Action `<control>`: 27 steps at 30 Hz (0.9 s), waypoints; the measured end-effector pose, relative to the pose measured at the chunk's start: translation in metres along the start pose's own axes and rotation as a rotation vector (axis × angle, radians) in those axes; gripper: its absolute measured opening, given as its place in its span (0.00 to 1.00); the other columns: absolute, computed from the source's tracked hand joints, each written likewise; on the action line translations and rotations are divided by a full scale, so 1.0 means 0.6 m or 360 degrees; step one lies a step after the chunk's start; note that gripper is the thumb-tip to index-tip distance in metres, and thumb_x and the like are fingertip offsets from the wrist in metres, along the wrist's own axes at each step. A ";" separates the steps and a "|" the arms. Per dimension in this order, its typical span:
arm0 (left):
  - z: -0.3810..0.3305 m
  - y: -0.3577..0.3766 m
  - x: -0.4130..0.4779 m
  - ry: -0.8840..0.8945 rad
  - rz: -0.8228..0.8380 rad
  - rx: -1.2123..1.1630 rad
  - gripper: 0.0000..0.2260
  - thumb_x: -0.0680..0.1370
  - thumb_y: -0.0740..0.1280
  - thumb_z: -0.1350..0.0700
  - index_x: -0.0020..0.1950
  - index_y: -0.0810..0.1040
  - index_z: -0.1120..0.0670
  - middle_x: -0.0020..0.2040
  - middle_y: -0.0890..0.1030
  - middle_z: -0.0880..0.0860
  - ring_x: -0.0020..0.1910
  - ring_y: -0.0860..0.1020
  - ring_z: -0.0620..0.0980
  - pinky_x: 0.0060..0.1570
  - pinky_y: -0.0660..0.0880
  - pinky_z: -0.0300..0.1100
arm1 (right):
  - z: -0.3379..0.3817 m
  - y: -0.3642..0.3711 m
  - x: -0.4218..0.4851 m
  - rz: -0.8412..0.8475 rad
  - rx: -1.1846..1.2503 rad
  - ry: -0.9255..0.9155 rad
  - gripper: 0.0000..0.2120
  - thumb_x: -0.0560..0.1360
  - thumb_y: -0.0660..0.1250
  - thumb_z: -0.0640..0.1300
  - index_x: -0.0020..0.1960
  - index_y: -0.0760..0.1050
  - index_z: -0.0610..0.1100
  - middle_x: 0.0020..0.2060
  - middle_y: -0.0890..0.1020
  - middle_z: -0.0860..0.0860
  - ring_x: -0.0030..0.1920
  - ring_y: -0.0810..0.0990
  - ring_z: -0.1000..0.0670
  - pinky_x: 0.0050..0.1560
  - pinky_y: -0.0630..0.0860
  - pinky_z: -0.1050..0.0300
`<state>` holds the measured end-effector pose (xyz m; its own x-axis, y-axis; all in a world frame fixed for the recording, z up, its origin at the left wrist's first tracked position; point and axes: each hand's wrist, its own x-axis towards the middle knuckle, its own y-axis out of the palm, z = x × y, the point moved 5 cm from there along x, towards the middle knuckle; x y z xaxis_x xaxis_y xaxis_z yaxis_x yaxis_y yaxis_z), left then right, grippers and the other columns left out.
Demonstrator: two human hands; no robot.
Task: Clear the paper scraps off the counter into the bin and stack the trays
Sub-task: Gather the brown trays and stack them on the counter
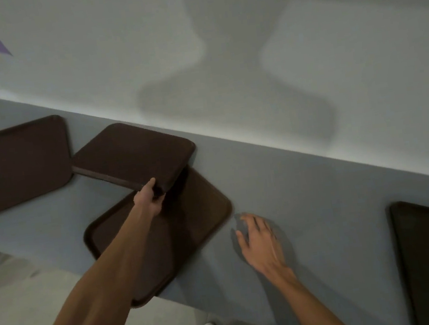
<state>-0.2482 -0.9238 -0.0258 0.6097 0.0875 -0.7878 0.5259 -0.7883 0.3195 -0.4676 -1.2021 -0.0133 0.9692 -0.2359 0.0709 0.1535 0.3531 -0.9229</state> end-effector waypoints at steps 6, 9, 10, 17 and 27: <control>-0.057 0.002 -0.091 0.0402 0.0158 0.0134 0.16 0.77 0.74 0.62 0.64 0.76 0.60 0.62 0.83 0.59 0.57 0.84 0.57 0.50 0.84 0.49 | 0.094 -0.053 0.075 -0.0186 0.0006 -0.0269 0.30 0.78 0.68 0.56 0.77 0.68 0.49 0.76 0.72 0.49 0.76 0.71 0.45 0.75 0.69 0.46; -0.082 0.004 -0.167 0.0574 0.0179 0.0247 0.14 0.77 0.73 0.63 0.61 0.77 0.62 0.61 0.83 0.61 0.59 0.83 0.59 0.59 0.81 0.55 | 0.166 -0.079 0.114 -0.0265 0.0059 -0.0420 0.37 0.77 0.70 0.57 0.82 0.63 0.48 0.82 0.65 0.49 0.83 0.61 0.45 0.82 0.60 0.47; -0.087 0.006 -0.195 0.0601 0.0202 0.0293 0.15 0.77 0.73 0.63 0.62 0.77 0.64 0.60 0.83 0.62 0.60 0.83 0.60 0.61 0.81 0.57 | 0.191 -0.087 0.126 -0.0267 0.0076 -0.0473 0.39 0.77 0.71 0.57 0.83 0.60 0.48 0.83 0.62 0.50 0.84 0.57 0.45 0.83 0.56 0.47; -0.101 0.016 -0.382 0.0849 0.0446 0.0524 0.06 0.80 0.71 0.59 0.52 0.80 0.61 0.41 0.83 0.55 0.44 0.83 0.53 0.40 0.82 0.42 | 0.320 -0.135 0.156 -0.0350 0.0332 -0.0793 0.36 0.72 0.73 0.40 0.79 0.70 0.51 0.76 0.75 0.52 0.77 0.71 0.49 0.76 0.70 0.45; -0.155 -0.052 -0.393 0.1479 0.0217 0.0793 0.18 0.86 0.56 0.42 0.61 0.71 0.57 0.61 0.81 0.56 0.63 0.80 0.56 0.64 0.76 0.56 | 0.242 -0.334 0.078 -0.0813 0.0882 -0.0552 0.11 0.78 0.76 0.39 0.56 0.83 0.51 0.39 0.84 0.57 0.35 0.79 0.58 0.43 0.78 0.66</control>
<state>-0.3535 -0.8633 0.1988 0.9695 0.2447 0.0174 0.2452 -0.9685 -0.0427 -0.4253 -1.1524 0.2302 0.7449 -0.2274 0.6273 0.5756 0.6945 -0.4317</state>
